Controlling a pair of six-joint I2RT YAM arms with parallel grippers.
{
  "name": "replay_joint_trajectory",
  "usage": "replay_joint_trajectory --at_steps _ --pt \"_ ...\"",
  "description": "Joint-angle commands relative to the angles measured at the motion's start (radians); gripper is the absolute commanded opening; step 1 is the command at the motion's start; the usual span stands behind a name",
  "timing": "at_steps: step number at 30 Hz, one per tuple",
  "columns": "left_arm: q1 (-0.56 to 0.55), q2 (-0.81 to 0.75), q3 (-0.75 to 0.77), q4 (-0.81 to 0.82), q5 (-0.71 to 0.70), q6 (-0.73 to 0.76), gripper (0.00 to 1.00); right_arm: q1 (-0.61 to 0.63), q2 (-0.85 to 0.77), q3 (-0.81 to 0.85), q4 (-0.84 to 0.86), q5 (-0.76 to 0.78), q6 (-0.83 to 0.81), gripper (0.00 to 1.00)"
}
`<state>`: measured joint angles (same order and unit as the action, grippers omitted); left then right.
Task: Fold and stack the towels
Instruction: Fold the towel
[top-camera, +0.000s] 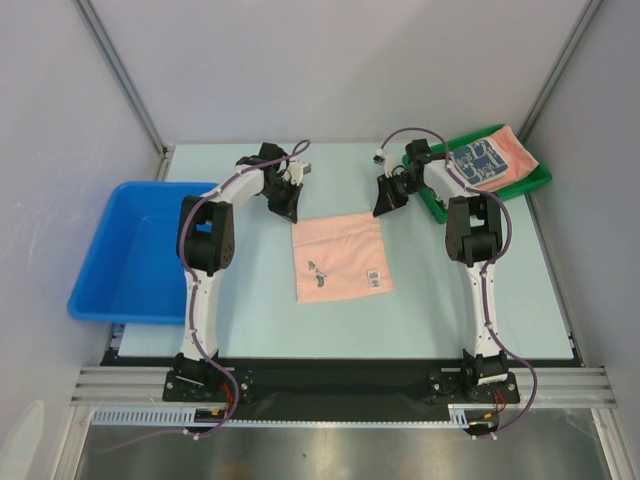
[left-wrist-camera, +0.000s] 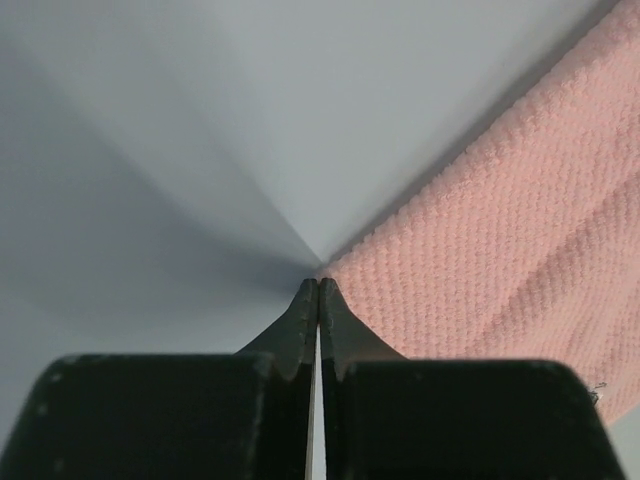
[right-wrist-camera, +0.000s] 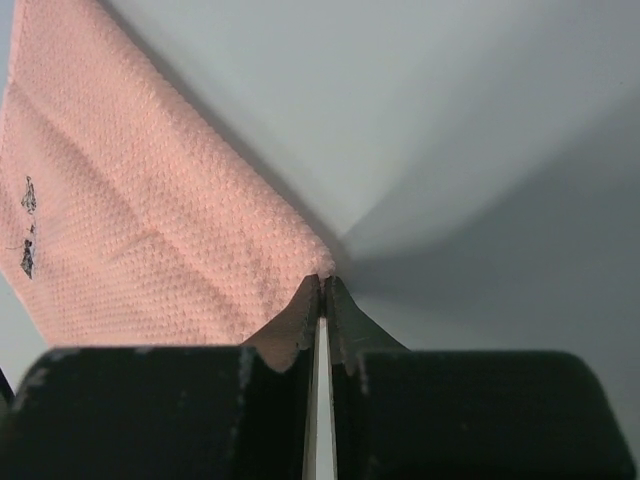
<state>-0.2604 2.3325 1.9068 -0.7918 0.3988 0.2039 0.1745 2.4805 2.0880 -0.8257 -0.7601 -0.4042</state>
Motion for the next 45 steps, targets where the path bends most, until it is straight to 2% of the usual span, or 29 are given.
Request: replay_joint_trajectory --at_steps 1,4,10,18,31,37,45 --pt "0.006 0.011 0.024 -0.029 0.023 0.034 0.0 -0.004 -0.006 0.02 -0.009 0.008 -0.016 0.04" --pt "0.006 -0.004 0.034 -0.009 0.032 0.015 0.0 -0.009 -0.022 0.018 0.007 0.011 -0.015 0.0" --pt "0.007 -0.053 0.097 0.016 0.032 -0.009 0.0 -0.023 -0.136 -0.058 0.144 0.025 -0.013 0.0" --pt "0.007 -0.127 0.078 0.072 -0.015 -0.02 0.0 -0.033 -0.308 -0.31 0.426 0.025 -0.013 0.0" --pt "0.007 -0.208 0.057 0.063 -0.034 -0.017 0.0 -0.035 -0.374 -0.367 0.473 0.022 -0.016 0.0" --pt "0.001 -0.304 -0.034 0.068 -0.023 -0.023 0.0 -0.035 -0.475 -0.469 0.51 0.042 0.014 0.0" --pt "-0.028 -0.424 -0.228 0.095 0.009 -0.032 0.0 -0.007 -0.629 -0.661 0.573 0.068 0.067 0.0"
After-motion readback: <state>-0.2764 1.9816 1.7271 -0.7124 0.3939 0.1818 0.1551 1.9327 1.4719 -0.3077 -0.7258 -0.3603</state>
